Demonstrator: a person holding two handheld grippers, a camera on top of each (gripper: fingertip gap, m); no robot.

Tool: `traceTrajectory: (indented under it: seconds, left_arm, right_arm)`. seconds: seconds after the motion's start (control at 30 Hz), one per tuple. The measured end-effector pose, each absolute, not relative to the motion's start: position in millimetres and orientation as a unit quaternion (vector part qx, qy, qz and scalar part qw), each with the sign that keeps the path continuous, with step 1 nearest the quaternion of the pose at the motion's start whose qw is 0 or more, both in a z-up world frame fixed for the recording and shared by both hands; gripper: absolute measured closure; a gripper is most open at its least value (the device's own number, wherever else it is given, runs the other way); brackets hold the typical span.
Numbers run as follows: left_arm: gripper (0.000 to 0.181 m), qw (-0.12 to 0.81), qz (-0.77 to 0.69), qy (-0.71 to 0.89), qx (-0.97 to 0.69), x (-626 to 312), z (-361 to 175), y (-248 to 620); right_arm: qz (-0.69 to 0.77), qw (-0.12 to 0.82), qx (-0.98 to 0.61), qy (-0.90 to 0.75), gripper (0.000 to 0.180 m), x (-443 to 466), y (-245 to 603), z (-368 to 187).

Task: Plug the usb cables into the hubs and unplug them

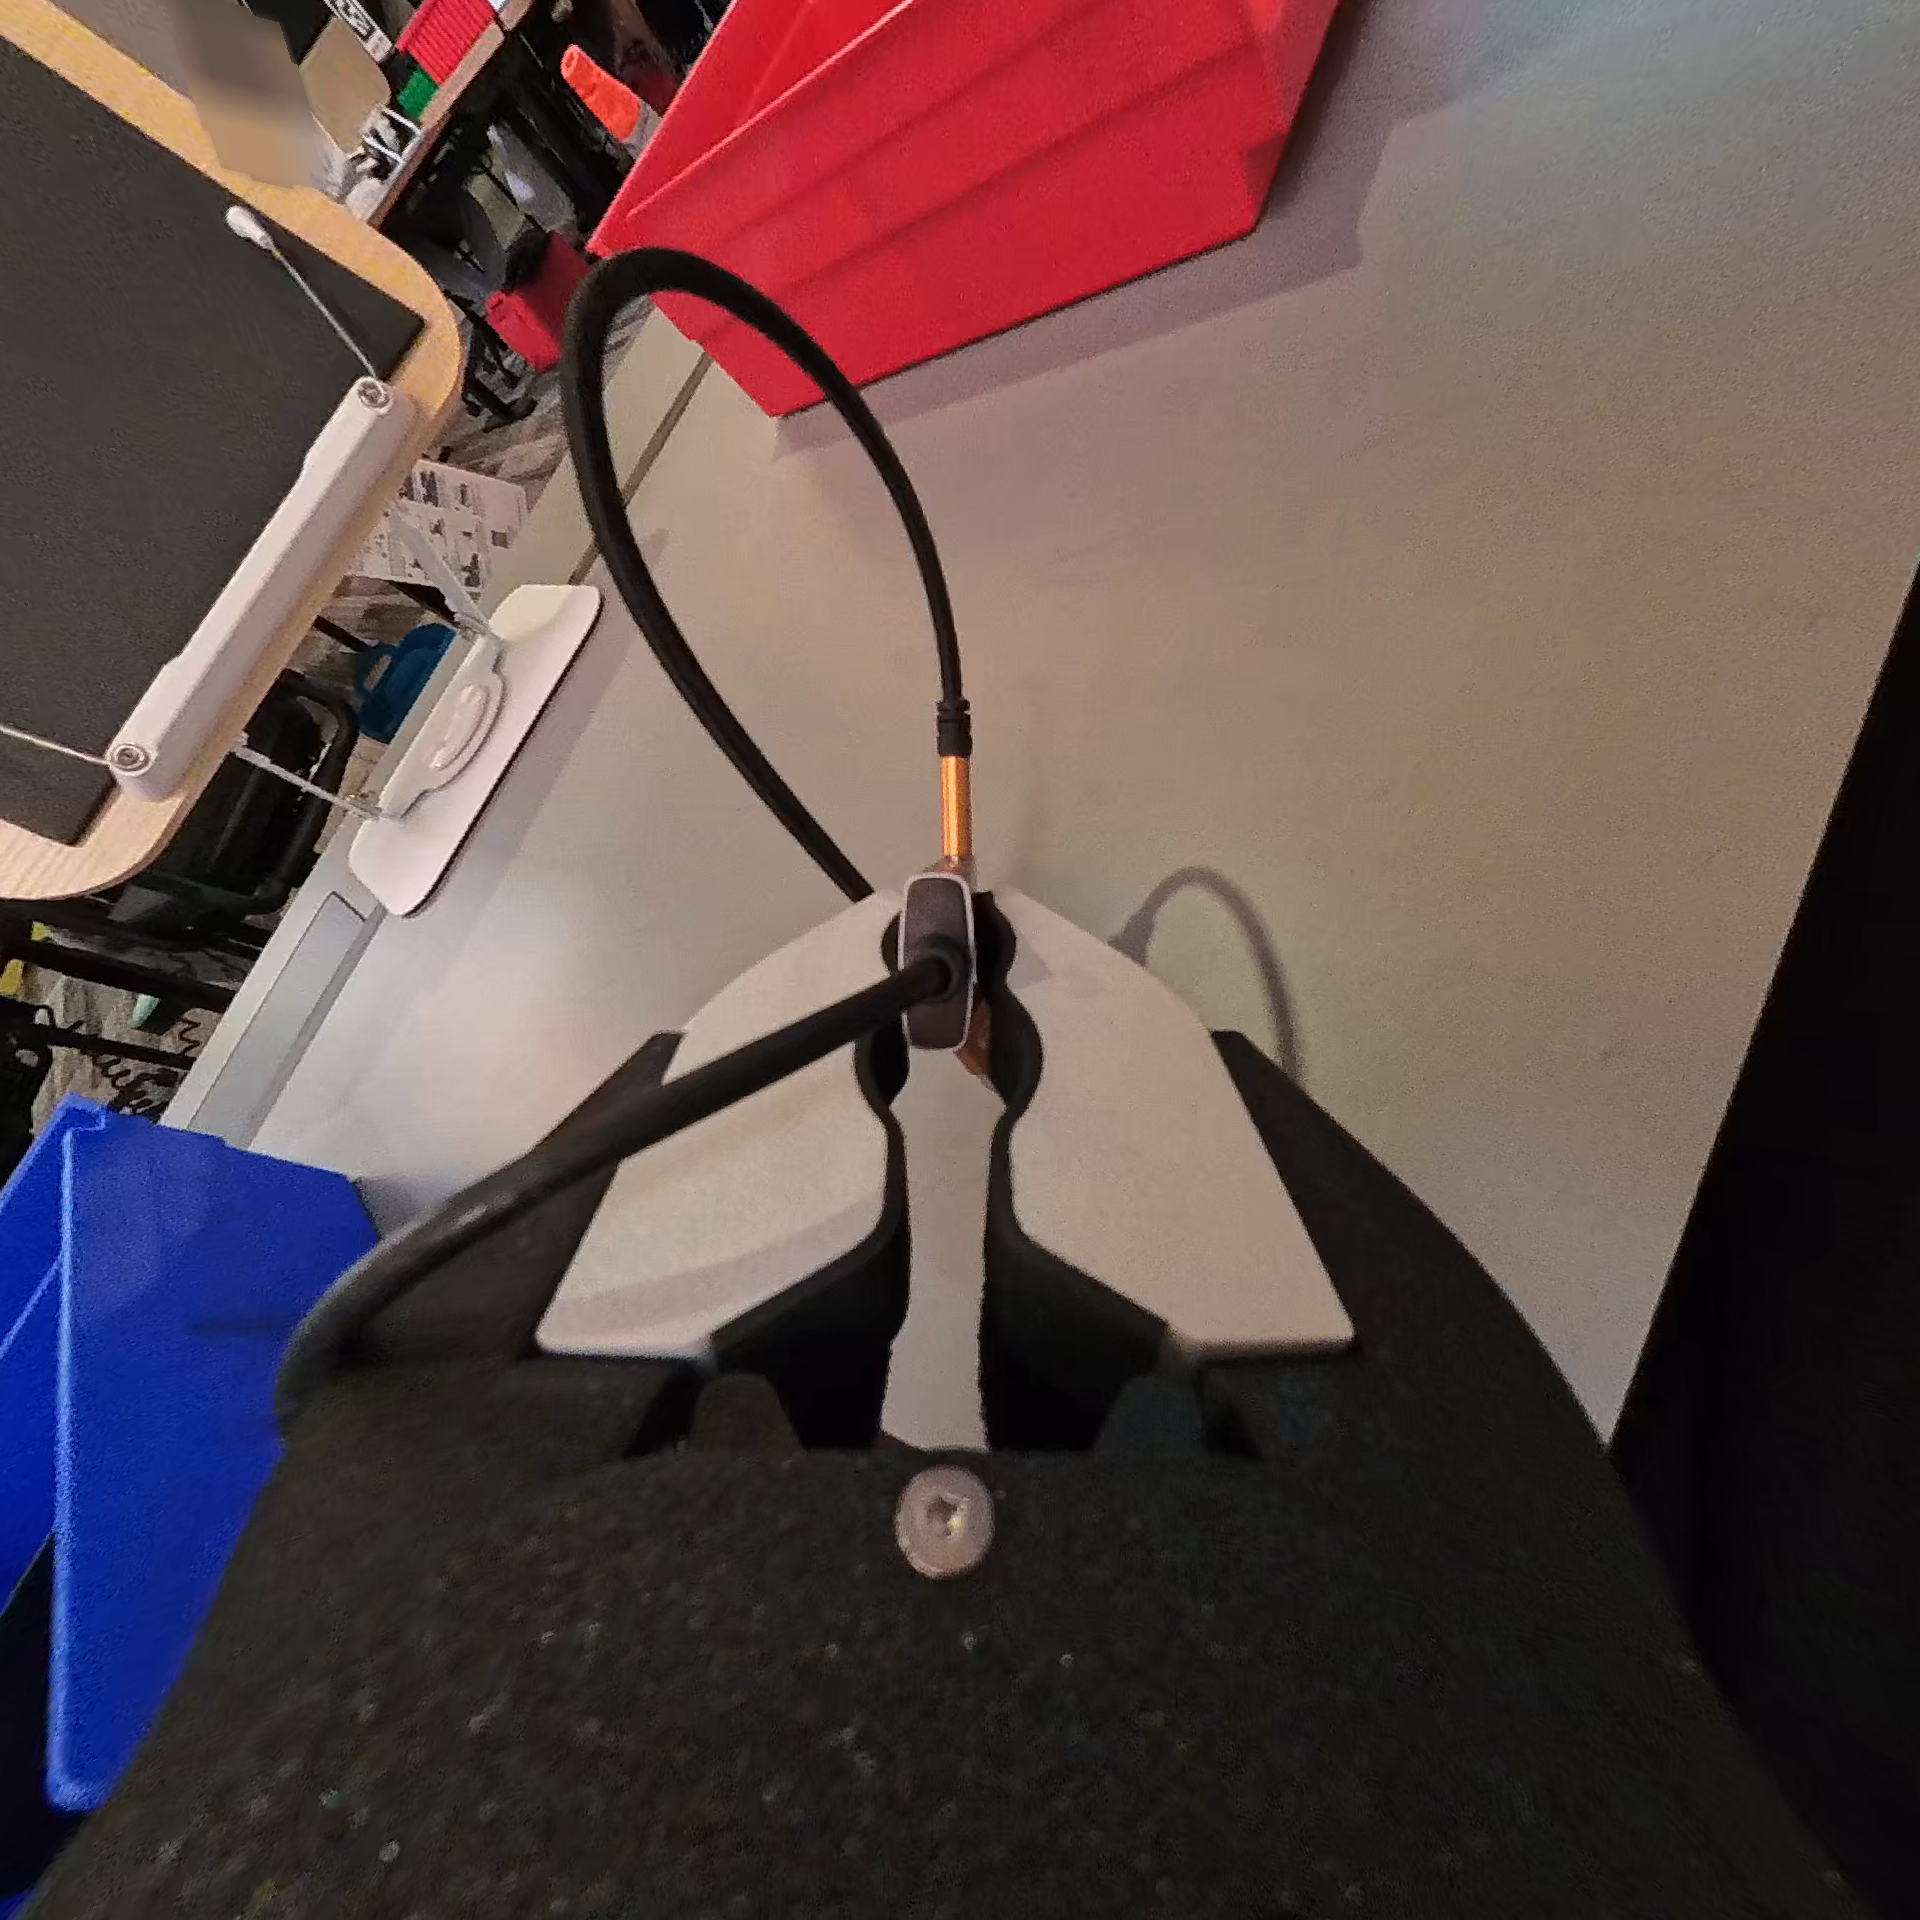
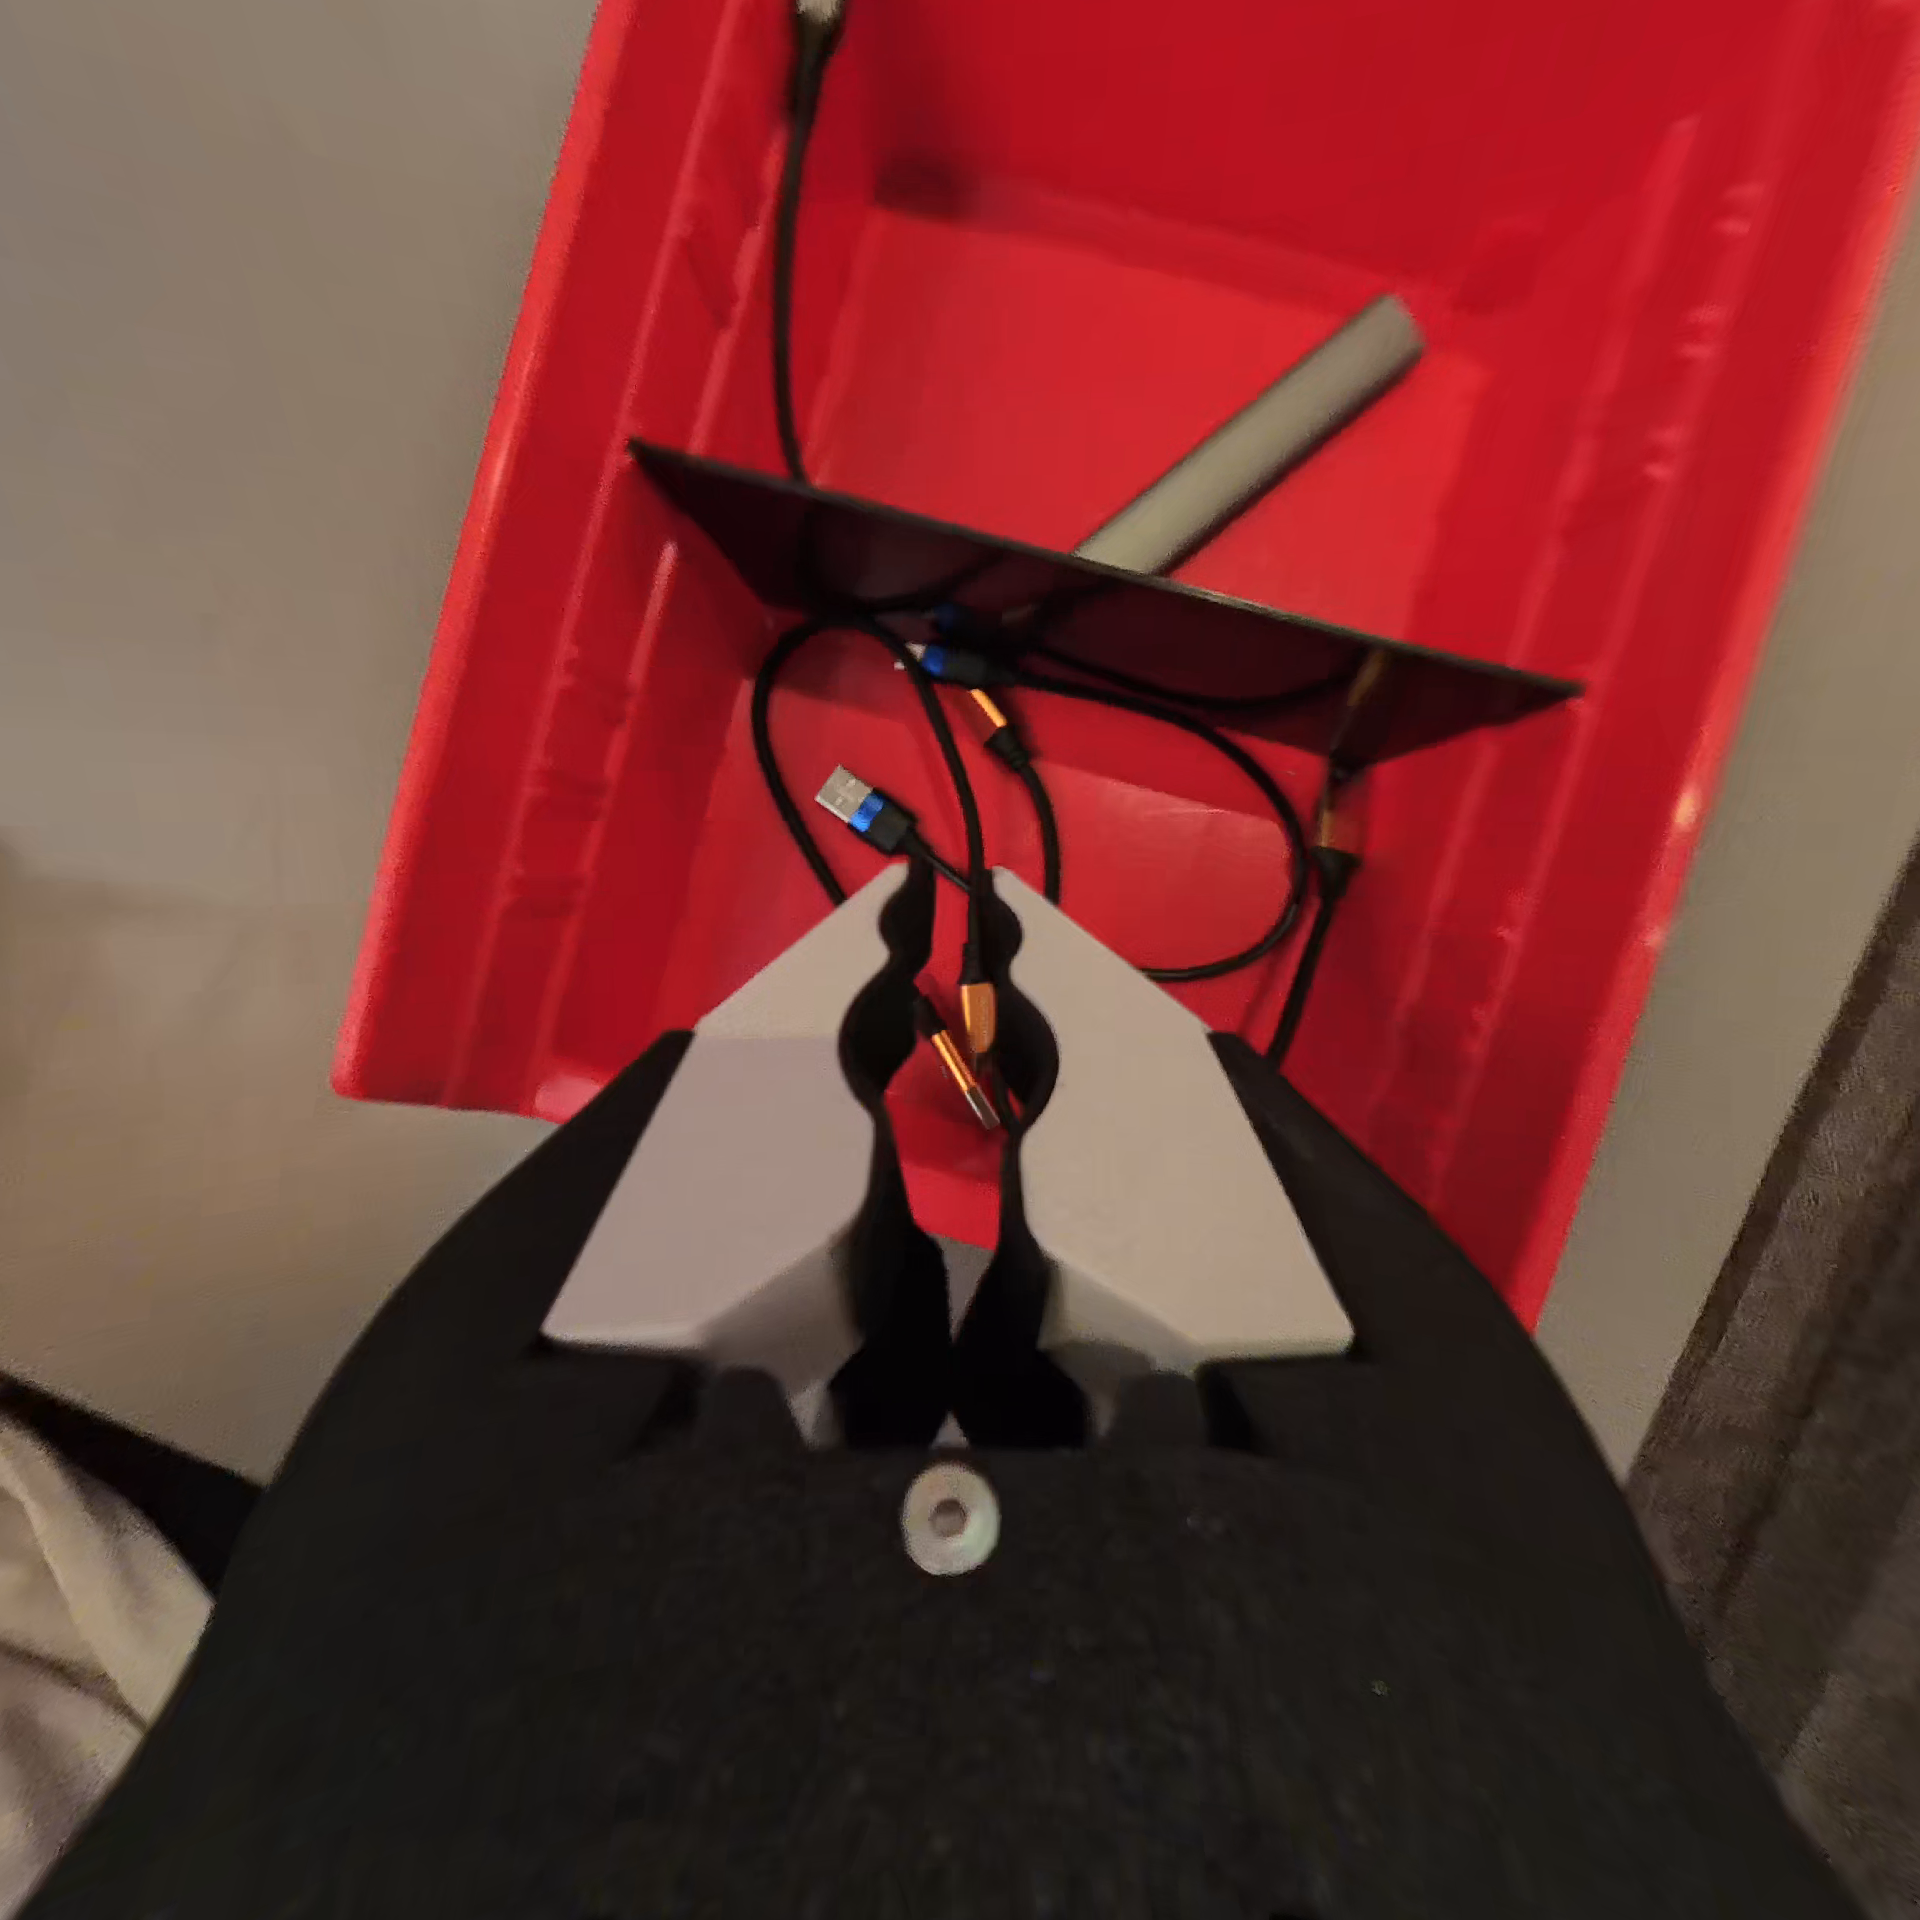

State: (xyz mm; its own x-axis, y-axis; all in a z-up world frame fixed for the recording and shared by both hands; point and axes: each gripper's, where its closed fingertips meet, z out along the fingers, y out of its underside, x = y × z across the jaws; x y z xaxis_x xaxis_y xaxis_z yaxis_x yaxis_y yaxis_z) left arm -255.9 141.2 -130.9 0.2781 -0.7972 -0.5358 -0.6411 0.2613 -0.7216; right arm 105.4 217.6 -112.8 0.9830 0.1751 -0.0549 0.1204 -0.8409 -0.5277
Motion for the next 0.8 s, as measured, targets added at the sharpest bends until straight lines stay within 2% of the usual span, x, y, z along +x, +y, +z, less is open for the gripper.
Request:
traceTrajectory:
  seconds: [0.27, 0.33, 0.43, 0.53, 0.6, 0.8]
  left_arm:
    - [0.171, 0.526, -0.071, 0.603, -0.596, -252, -129, 136]
    - [0.171, 0.528, -0.069, 0.602, -0.595, -253, -128, 135]
    - [0.171, 0.529, -0.066, 0.601, -0.595, -254, -128, 136]
    - [0.171, 0.528, -0.066, 0.602, -0.596, -255, -129, 136]
    - [0.171, 0.526, -0.066, 0.603, -0.596, -254, -130, 136]
    - [0.171, 0.522, -0.066, 0.604, -0.598, -254, -133, 137]
  right_arm:
    - [0.038, 0.321, -0.946, 0.009, 0.173, 99, 215, -90]
    - [0.081, 0.362, -0.929, 0.0, 0.16, 83, 221, -78]
    - [0.099, 0.414, -0.904, -0.03, 0.153, 66, 224, -60]
    - [0.081, 0.48, -0.87, -0.079, 0.145, 52, 227, -38]
    - [0.052, 0.533, -0.838, -0.109, 0.134, 45, 227, -21]
    - [0.048, 0.584, -0.799, -0.137, 0.121, 22, 224, -4]
